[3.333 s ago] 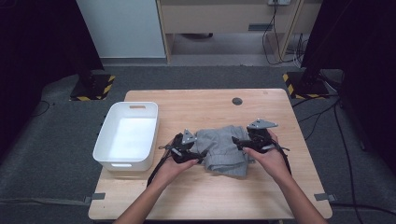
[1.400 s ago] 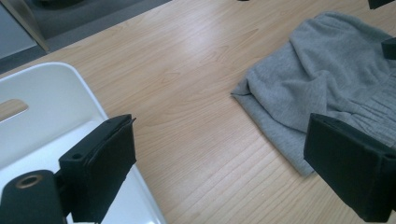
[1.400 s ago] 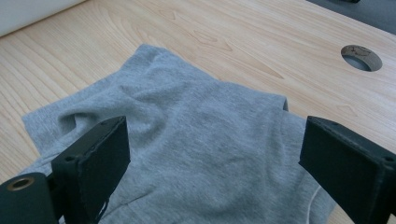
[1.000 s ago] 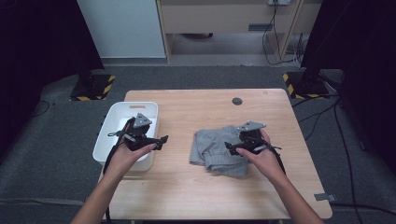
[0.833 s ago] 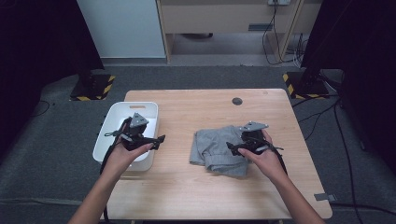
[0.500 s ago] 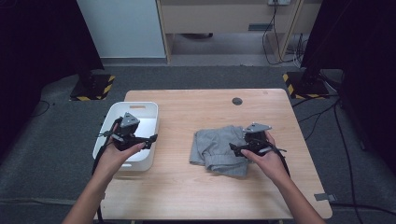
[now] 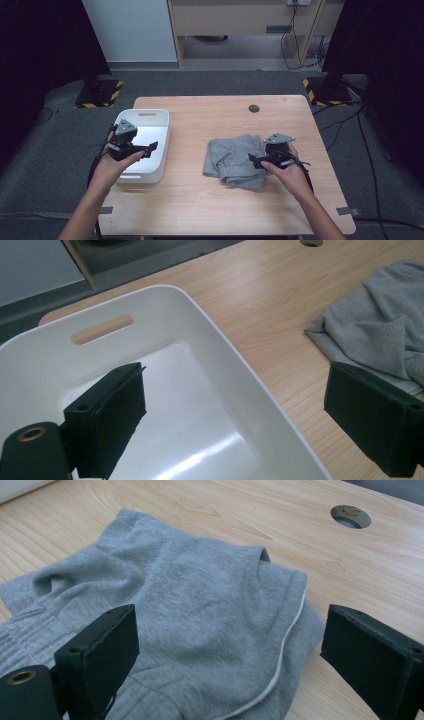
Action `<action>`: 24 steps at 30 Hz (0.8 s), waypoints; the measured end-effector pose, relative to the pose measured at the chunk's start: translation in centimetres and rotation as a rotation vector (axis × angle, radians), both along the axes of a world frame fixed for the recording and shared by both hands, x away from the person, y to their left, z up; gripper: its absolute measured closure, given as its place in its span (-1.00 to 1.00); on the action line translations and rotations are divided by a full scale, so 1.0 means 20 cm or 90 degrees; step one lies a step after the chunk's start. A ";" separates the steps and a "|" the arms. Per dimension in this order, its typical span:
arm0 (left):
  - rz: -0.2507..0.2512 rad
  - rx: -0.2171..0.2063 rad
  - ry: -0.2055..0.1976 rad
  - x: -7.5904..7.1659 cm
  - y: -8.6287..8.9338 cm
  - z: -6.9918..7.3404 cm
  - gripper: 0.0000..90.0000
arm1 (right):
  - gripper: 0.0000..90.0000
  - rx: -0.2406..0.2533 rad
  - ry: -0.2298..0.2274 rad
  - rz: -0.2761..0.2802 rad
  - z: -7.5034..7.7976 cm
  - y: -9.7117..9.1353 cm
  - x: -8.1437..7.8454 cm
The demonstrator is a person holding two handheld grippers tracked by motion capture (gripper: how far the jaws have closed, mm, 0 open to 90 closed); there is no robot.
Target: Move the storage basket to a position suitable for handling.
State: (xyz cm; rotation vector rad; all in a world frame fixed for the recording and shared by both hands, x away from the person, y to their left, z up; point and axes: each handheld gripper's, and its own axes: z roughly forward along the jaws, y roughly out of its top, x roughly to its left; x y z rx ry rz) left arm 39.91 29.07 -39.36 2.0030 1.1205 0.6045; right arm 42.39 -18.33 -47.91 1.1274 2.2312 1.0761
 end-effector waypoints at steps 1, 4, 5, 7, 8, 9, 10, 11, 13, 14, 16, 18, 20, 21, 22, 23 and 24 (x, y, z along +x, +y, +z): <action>0.003 0.000 0.000 0.00 0.02 0.00 -0.80 | -0.81 0.001 -0.003 -0.001 0.00 0.00 0.00; 0.012 0.000 0.001 -0.01 0.05 0.00 -0.80 | -0.81 0.006 -0.005 -0.002 -0.01 -0.01 -0.02; 0.018 -0.001 0.001 -0.01 0.06 0.00 -0.80 | -0.81 0.005 -0.008 -0.005 -0.03 -0.01 -0.02; 0.021 -0.001 0.001 0.00 0.08 -0.01 -0.80 | -0.80 0.007 -0.006 -0.007 -0.04 -0.01 -0.03; 0.021 -0.001 0.001 0.00 0.08 -0.01 -0.80 | -0.80 0.009 -0.004 -0.007 -0.05 0.00 -0.03; 0.025 0.002 0.002 0.00 0.09 -0.01 -0.80 | -0.78 0.006 -0.004 -0.005 -0.05 0.00 -0.04; 0.027 0.001 0.001 0.00 0.10 -0.01 -0.80 | -0.77 0.000 -0.006 -0.004 -0.06 0.00 -0.04; 0.027 0.001 0.001 0.00 0.10 -0.01 -0.80 | -0.77 0.000 -0.006 -0.004 -0.06 0.00 -0.04; 0.033 -0.001 -0.001 0.00 0.12 -0.01 -0.80 | -0.74 -0.006 -0.006 -0.002 -0.06 0.01 -0.05; 0.039 -0.002 -0.001 -0.01 0.14 -0.01 -0.80 | -0.70 -0.009 -0.010 -0.001 -0.06 0.01 -0.05; 0.043 -0.003 -0.001 -0.01 0.15 -0.01 -0.79 | -0.63 -0.011 -0.013 0.000 -0.06 0.01 -0.06; 0.056 -0.003 0.000 -0.01 0.19 -0.01 -0.78 | -0.61 -0.017 -0.015 0.003 -0.07 0.01 -0.06; 0.066 -0.003 -0.001 -0.01 0.23 -0.02 -0.71 | -0.56 -0.018 -0.011 0.006 -0.07 0.01 -0.07; 0.069 -0.002 -0.001 -0.01 0.24 -0.01 -0.67 | -0.55 -0.019 -0.011 0.008 -0.08 0.02 -0.07; 0.072 -0.003 -0.001 0.00 0.25 -0.01 -0.64 | -0.54 -0.021 -0.010 0.009 -0.08 0.02 -0.08; 0.072 -0.003 -0.001 0.00 0.25 -0.01 -0.60 | -0.54 -0.021 -0.010 0.009 -0.08 0.02 -0.08; 0.079 0.002 -0.002 0.00 0.28 -0.02 -0.54 | -0.54 -0.018 -0.012 0.009 -0.07 0.02 -0.08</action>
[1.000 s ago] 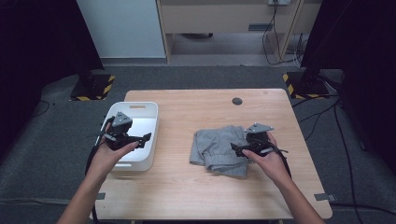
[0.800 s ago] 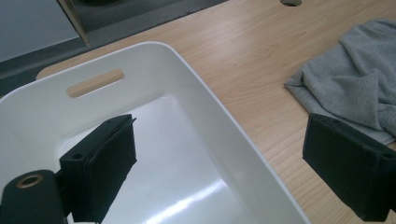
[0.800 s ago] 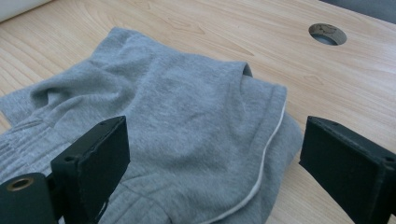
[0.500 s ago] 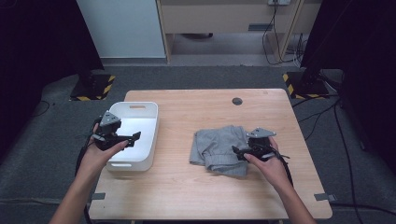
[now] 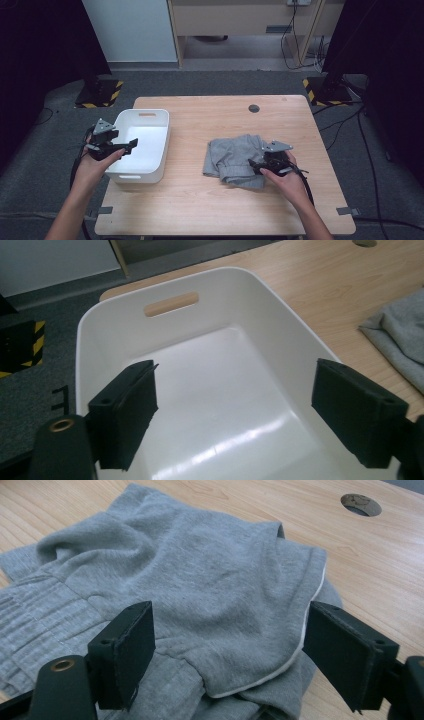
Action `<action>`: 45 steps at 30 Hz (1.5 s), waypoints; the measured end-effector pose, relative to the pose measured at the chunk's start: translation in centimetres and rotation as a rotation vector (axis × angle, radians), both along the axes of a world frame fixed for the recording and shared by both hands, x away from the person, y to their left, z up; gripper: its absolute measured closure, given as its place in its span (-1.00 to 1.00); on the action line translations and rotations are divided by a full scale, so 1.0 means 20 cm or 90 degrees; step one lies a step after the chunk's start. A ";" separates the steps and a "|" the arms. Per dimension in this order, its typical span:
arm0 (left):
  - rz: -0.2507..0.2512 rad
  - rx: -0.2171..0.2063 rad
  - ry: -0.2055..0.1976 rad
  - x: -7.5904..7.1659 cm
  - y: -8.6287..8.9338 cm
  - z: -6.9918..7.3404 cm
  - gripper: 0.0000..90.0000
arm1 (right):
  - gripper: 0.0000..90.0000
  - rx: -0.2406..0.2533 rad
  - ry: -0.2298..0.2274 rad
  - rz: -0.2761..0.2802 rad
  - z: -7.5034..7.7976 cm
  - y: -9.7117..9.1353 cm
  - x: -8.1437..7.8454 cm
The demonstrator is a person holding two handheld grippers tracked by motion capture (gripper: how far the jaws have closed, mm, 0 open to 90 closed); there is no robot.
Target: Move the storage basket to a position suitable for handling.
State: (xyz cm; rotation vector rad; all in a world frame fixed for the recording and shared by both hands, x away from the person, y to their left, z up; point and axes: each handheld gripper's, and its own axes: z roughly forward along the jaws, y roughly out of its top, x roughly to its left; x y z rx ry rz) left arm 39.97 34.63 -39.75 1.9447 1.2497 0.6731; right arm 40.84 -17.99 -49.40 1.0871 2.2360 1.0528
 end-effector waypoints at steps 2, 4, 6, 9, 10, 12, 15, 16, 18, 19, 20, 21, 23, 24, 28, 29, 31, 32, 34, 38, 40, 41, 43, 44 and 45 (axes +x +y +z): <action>0.006 0.000 0.000 0.01 0.01 0.00 -0.52 | -0.54 0.001 -0.003 -0.001 0.01 0.00 0.00; 0.019 0.001 0.000 0.01 0.04 -0.01 -0.52 | -0.54 0.003 -0.003 -0.001 0.01 0.00 0.00; 0.041 0.002 0.000 0.03 0.09 -0.02 -0.52 | -0.54 0.005 -0.002 -0.003 0.01 -0.01 0.00; 0.058 0.000 -0.003 0.03 0.12 -0.03 -0.54 | -0.55 0.005 -0.001 -0.004 0.01 -0.01 0.00; 0.071 -0.001 -0.002 0.03 0.14 -0.04 -0.54 | -0.55 0.005 -0.001 -0.003 0.01 -0.02 0.00; 0.077 0.000 0.000 0.04 0.16 -0.04 -0.55 | -0.55 0.008 0.001 -0.007 0.01 -0.02 -0.01; 0.098 0.000 0.011 0.04 0.22 -0.06 -0.55 | -0.56 0.009 -0.003 -0.010 0.01 -0.03 -0.01; 0.098 0.000 0.011 0.04 0.22 -0.06 -0.55 | -0.56 0.009 -0.003 -0.010 0.01 -0.03 -0.01; 0.105 0.004 0.026 0.05 0.25 -0.08 -0.55 | -0.56 0.011 0.001 -0.012 0.02 -0.04 -0.01; 0.107 0.003 0.028 0.05 0.25 -0.09 -0.56 | -0.56 0.010 0.000 -0.013 0.01 -0.04 -0.01; 0.108 0.005 0.032 0.05 0.26 -0.10 -0.56 | -0.56 0.010 0.000 -0.013 0.01 -0.05 0.00; 0.108 0.003 0.034 0.05 0.26 -0.10 -0.56 | -0.56 0.010 0.001 -0.012 0.01 -0.04 0.00; 0.106 0.004 0.037 0.05 0.27 -0.11 -0.56 | -0.56 0.010 0.002 -0.011 0.01 -0.04 0.00; 0.106 0.006 0.040 0.05 0.27 -0.12 -0.56 | -0.57 0.010 0.003 -0.011 0.01 -0.04 -0.01; 0.110 0.004 0.040 0.05 0.28 -0.14 -0.53 | -0.56 0.007 0.001 -0.012 0.01 -0.04 -0.01; 0.111 0.005 0.040 0.05 0.28 -0.14 -0.51 | -0.56 0.005 0.000 -0.012 0.01 -0.04 -0.01; 0.110 0.007 0.040 0.05 0.28 -0.14 -0.45 | -0.56 0.003 0.001 -0.010 0.01 -0.04 -0.01; 0.110 0.006 0.041 0.06 0.28 -0.14 -0.44 | -0.56 0.004 0.002 -0.011 0.01 -0.04 -0.01; 0.111 0.006 0.040 0.06 0.28 -0.15 -0.38 | -0.56 0.004 0.001 -0.012 0.01 -0.04 -0.01; 0.120 0.018 0.042 0.06 0.29 -0.16 -0.27 | -0.56 0.006 0.001 -0.013 0.01 -0.04 -0.01; 0.117 0.013 0.046 0.06 0.30 -0.16 -0.14 | -0.55 0.004 0.000 -0.013 0.01 -0.04 -0.01; 0.116 0.015 0.050 0.06 0.30 -0.16 -0.10 | -0.55 0.004 0.000 -0.014 0.01 -0.04 -0.01; 0.116 0.017 0.051 0.06 0.30 -0.17 0.03 | -0.55 0.004 0.000 -0.014 0.01 -0.04 -0.01; 0.116 0.017 0.053 0.06 0.30 -0.17 0.03 | -0.55 0.004 0.000 -0.014 0.01 -0.04 -0.01; 0.115 0.016 0.054 0.06 0.30 -0.18 0.07 | -0.55 0.003 -0.001 -0.013 0.01 -0.04 -0.01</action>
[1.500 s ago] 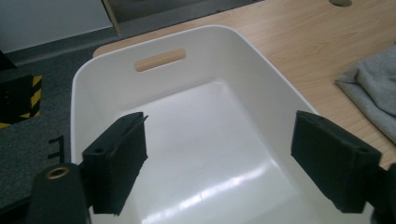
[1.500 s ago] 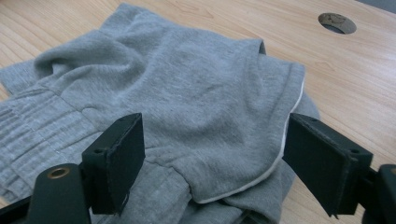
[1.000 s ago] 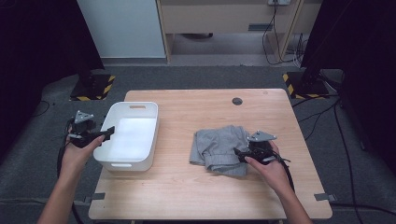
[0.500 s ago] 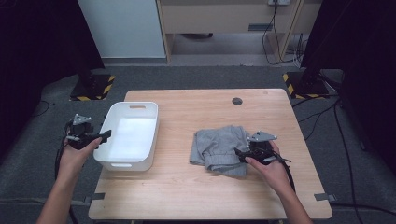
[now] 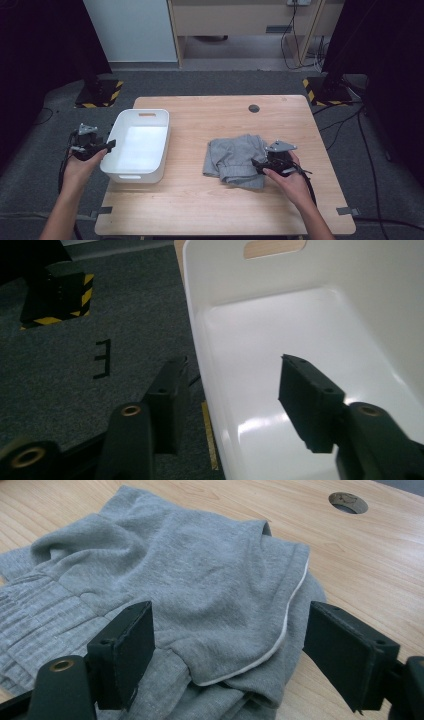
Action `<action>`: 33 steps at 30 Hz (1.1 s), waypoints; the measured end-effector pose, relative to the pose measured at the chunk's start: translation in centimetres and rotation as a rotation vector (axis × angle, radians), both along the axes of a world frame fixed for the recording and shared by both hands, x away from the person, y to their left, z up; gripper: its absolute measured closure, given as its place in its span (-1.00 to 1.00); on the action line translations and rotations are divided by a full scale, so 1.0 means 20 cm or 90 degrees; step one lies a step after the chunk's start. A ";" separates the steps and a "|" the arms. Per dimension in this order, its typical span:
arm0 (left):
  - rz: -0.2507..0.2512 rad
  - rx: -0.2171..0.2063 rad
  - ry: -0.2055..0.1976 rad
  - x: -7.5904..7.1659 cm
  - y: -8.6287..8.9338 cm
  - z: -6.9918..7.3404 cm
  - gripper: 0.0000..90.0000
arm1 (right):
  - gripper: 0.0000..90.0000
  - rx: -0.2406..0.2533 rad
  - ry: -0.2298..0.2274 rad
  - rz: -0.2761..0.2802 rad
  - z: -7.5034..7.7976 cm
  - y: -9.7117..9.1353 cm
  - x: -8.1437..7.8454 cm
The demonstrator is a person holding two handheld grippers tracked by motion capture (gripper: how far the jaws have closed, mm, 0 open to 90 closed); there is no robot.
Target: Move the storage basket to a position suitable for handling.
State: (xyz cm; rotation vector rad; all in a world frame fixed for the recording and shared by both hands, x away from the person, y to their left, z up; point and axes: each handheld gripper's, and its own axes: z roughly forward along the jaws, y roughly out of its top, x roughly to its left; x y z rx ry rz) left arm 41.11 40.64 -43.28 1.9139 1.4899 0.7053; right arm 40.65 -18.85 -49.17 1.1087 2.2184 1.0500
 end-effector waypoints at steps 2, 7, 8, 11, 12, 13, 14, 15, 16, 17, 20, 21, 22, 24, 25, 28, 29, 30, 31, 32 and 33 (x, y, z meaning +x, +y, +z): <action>-0.003 0.000 0.004 0.00 0.00 -0.01 0.19 | -0.55 0.001 0.000 0.001 0.00 0.00 0.00; -0.001 -0.003 0.013 0.01 0.00 -0.03 0.31 | -0.55 0.002 0.000 0.002 0.00 0.00 0.00; -0.001 0.000 0.013 0.01 0.01 -0.03 0.33 | -0.55 0.004 0.001 0.001 0.00 -0.01 0.00; -0.001 -0.003 0.017 0.00 0.02 -0.04 0.40 | -0.55 0.004 0.000 -0.001 0.00 -0.01 0.00; -0.002 -0.008 0.017 0.00 0.02 -0.04 0.41 | -0.55 0.004 -0.001 -0.001 0.00 -0.01 0.00; -0.003 -0.009 0.017 0.00 0.02 -0.04 0.42 | -0.55 0.004 -0.001 -0.001 0.00 -0.01 0.00; -0.003 -0.010 0.016 0.00 0.03 -0.04 0.43 | -0.55 0.004 -0.001 -0.001 0.00 -0.01 0.00; -0.005 -0.009 0.014 0.00 0.03 -0.04 0.44 | -0.55 0.005 0.000 -0.002 0.00 -0.01 0.00; -0.006 -0.007 0.013 0.00 0.03 -0.04 0.45 | -0.55 0.004 0.000 -0.001 0.00 -0.01 0.00; -0.006 -0.006 0.012 0.00 0.03 -0.04 0.46 | -0.55 0.004 0.000 0.000 0.00 -0.01 0.00; -0.004 -0.005 0.011 0.01 0.03 -0.04 0.49 | -0.55 0.002 0.002 0.000 0.00 -0.01 0.00; -0.004 -0.005 0.011 0.01 0.03 -0.04 0.52 | -0.55 0.000 0.001 0.000 0.00 -0.01 0.00; 0.005 0.001 0.010 0.02 0.04 -0.05 0.54 | -0.55 0.000 0.001 -0.001 0.00 -0.01 0.00; 0.012 0.000 0.011 0.03 0.05 -0.06 0.60 | -0.55 -0.001 0.002 -0.001 0.00 -0.01 0.00; 0.012 0.000 0.011 0.03 0.05 -0.06 0.63 | -0.55 0.001 0.002 -0.002 0.00 -0.01 0.00; 0.012 -0.008 0.012 0.04 0.05 -0.07 0.74 | -0.55 0.002 0.002 -0.003 0.00 -0.02 0.00; 0.014 0.000 0.008 0.04 0.05 -0.07 0.76 | -0.55 0.003 0.002 -0.004 0.00 -0.02 0.00; 0.016 -0.001 0.006 0.04 0.05 -0.07 0.78 | -0.55 0.003 0.001 -0.004 0.00 -0.02 0.00; 0.018 -0.002 0.004 0.04 0.05 -0.08 0.81 | -0.55 0.004 0.001 -0.004 0.00 -0.02 0.00; 0.018 -0.002 0.004 0.04 0.05 -0.08 0.82 | -0.55 0.004 0.001 -0.004 0.00 -0.02 0.00; 0.018 -0.006 0.002 0.04 0.05 -0.08 0.82 | -0.55 0.004 0.000 -0.003 0.00 -0.02 0.00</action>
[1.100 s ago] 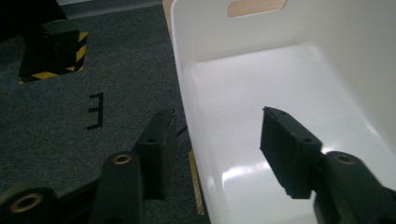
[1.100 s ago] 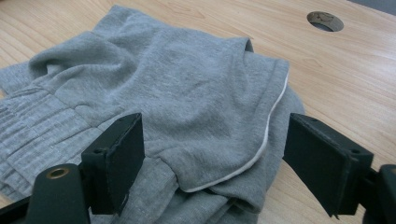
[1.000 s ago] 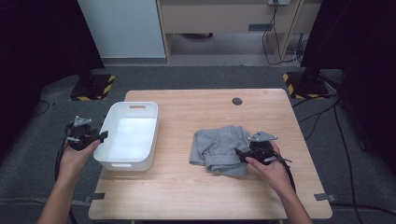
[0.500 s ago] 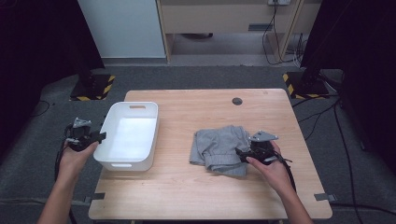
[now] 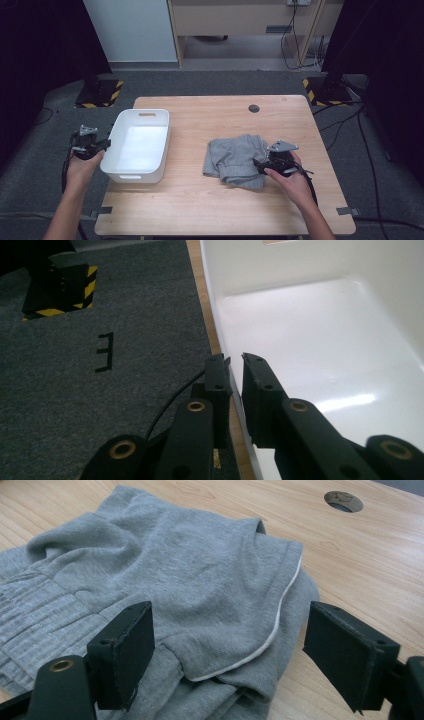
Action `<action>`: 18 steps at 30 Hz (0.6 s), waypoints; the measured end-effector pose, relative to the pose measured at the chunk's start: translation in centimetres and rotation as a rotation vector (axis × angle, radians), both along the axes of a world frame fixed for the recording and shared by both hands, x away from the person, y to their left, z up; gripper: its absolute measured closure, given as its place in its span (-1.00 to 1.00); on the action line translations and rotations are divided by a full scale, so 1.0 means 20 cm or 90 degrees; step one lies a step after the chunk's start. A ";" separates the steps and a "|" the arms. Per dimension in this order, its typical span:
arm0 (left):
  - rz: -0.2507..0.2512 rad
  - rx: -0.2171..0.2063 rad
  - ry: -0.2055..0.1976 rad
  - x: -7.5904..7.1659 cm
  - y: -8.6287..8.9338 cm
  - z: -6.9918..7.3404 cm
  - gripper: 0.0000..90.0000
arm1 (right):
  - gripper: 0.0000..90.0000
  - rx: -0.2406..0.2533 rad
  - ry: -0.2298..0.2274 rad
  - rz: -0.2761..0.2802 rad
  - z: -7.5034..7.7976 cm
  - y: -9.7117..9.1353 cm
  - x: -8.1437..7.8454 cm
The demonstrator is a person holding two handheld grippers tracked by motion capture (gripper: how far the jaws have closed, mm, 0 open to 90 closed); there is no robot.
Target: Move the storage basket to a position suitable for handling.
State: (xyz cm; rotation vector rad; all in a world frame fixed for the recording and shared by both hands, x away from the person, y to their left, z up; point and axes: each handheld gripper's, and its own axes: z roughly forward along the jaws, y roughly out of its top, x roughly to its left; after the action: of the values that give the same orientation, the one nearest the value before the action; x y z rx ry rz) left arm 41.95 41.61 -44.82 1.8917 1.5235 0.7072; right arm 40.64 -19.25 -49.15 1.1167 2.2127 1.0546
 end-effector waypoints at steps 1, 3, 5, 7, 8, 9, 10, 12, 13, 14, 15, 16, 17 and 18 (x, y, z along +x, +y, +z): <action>-0.002 0.000 -0.001 0.00 0.00 0.00 0.83 | -0.55 0.000 0.001 0.000 0.00 0.00 0.00; -0.005 -0.001 -0.002 0.00 -0.01 0.00 0.83 | -0.55 -0.003 0.000 0.002 0.00 0.00 0.00; -0.009 -0.002 -0.002 0.01 -0.02 0.00 0.83 | -0.55 -0.002 0.001 0.001 0.00 0.00 0.00; -0.010 -0.003 -0.003 0.01 -0.03 0.00 0.82 | -0.55 0.001 0.001 0.000 0.00 0.00 0.00; -0.013 -0.004 -0.004 0.00 -0.04 0.00 0.82 | -0.55 0.001 0.001 -0.001 0.00 0.00 0.00; -0.013 -0.004 -0.004 0.00 -0.04 0.00 0.82 | -0.55 0.001 0.001 -0.001 0.00 0.00 0.00; -0.016 -0.001 -0.003 0.00 -0.05 0.00 0.82 | -0.55 0.002 -0.001 -0.003 0.00 0.00 0.00; -0.018 -0.001 -0.004 0.00 -0.06 0.00 0.82 | -0.55 0.001 -0.002 -0.002 0.00 -0.01 0.00; -0.020 0.000 -0.003 0.00 -0.07 0.00 0.82 | -0.56 0.003 -0.001 -0.003 0.00 -0.01 0.00; -0.021 -0.002 -0.003 0.00 -0.07 0.00 0.82 | -0.56 0.002 0.000 -0.002 0.00 -0.01 0.00; -0.021 -0.002 -0.003 0.00 -0.07 0.00 0.81 | -0.56 0.002 0.000 -0.002 0.00 -0.01 0.00; -0.028 -0.003 -0.003 0.00 -0.09 0.00 0.81 | -0.56 0.002 -0.002 -0.002 0.00 -0.01 0.00; -0.028 -0.003 -0.003 0.00 -0.09 0.00 0.81 | -0.56 0.003 -0.002 -0.002 0.00 -0.01 0.00; -0.034 -0.003 -0.002 -0.01 -0.11 0.00 0.81 | -0.56 0.002 -0.002 -0.001 0.00 -0.01 0.00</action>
State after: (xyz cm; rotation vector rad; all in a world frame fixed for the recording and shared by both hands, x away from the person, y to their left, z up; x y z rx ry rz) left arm 41.83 39.35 -44.81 1.9192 1.4660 0.6818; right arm 40.66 -19.46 -49.11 1.1184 2.2076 1.0590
